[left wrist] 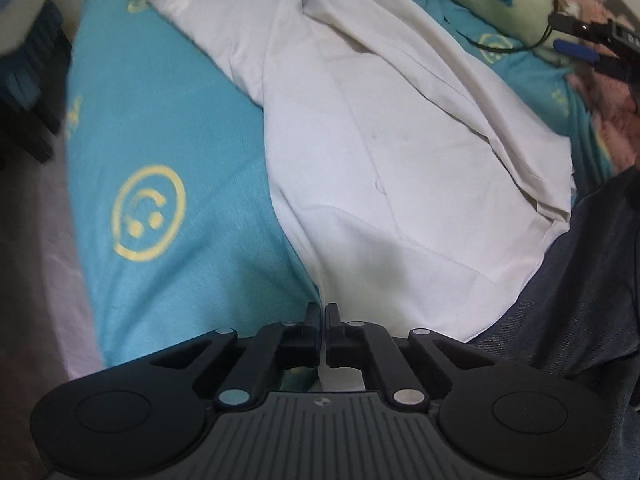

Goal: Fold clothes

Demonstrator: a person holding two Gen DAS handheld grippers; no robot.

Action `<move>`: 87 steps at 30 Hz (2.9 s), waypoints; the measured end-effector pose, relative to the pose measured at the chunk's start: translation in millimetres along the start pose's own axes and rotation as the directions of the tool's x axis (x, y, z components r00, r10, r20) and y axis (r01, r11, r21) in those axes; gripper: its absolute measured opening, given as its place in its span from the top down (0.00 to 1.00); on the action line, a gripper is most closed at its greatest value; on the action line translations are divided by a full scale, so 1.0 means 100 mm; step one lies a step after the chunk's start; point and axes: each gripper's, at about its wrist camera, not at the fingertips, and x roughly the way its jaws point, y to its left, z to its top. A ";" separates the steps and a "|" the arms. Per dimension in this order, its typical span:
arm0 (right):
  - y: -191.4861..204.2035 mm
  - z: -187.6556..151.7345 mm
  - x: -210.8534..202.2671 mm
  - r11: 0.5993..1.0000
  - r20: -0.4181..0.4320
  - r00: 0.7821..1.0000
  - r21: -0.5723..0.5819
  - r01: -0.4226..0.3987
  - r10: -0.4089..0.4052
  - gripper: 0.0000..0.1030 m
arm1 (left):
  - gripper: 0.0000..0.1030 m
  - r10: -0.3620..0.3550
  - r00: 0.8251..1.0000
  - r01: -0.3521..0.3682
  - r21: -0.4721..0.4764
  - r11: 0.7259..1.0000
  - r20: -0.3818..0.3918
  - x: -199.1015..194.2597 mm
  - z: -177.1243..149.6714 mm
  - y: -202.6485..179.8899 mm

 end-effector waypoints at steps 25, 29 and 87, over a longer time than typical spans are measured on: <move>-0.47 -0.10 0.43 0.984 -0.265 0.960 0.175 -0.044 0.090 0.21 | 0.42 -0.229 0.964 0.266 -0.447 0.854 0.136 0.54 0.28 -1.12; -0.49 -0.16 0.59 0.986 -0.337 0.940 0.168 0.008 0.050 0.21 | 0.28 -0.128 0.963 0.242 -0.545 0.803 0.239 0.32 0.09 -0.73; 0.84 0.07 -0.73 0.982 -0.446 0.888 -0.088 -0.167 0.111 0.94 | 0.94 -0.162 0.887 0.431 -0.655 0.621 0.432 -0.81 -0.27 -0.66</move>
